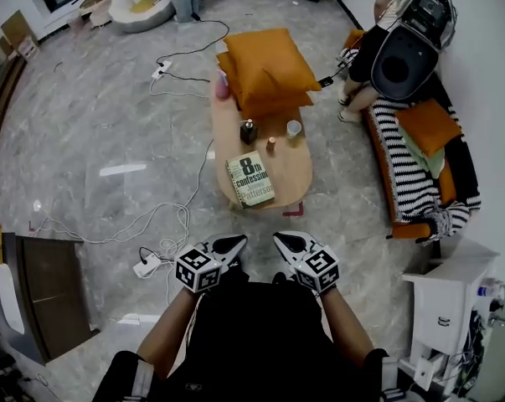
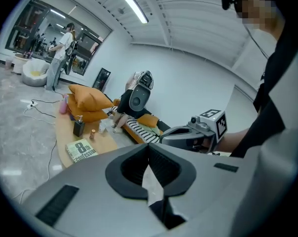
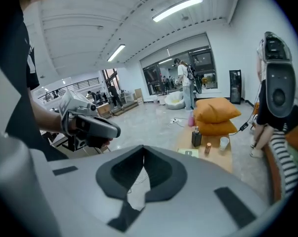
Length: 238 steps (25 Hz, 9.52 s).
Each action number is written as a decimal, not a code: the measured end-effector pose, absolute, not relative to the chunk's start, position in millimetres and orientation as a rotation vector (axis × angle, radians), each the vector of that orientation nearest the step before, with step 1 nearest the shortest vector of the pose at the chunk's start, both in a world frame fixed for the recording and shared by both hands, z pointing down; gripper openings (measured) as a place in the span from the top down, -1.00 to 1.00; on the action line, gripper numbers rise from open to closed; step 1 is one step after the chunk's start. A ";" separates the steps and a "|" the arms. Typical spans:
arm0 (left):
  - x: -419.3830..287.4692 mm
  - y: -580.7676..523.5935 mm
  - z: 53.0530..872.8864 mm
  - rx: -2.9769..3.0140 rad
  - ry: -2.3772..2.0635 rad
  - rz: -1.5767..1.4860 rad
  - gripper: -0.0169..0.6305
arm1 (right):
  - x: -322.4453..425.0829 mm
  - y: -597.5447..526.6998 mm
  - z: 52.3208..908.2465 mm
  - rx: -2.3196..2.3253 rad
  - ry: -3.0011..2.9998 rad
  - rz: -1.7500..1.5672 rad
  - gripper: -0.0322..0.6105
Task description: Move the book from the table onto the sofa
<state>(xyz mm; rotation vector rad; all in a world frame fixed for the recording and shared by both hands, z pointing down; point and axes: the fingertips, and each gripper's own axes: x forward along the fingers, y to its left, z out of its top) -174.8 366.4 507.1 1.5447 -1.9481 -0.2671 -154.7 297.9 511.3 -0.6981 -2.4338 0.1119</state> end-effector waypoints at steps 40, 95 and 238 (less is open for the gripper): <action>-348.4 354.5 756.6 0.945 -1.872 -0.536 0.91 | -363.9 182.6 793.0 -0.608 -2.069 0.308 0.87; -314.7 324.7 967.1 0.913 -1.234 -1.169 0.37 | -399.3 232.7 960.1 -0.800 -1.878 0.594 0.40; 87.7 -40.0 545.7 1.569 -0.866 -0.716 0.43 | 187.7 -58.8 559.2 -0.082 -2.474 1.979 0.33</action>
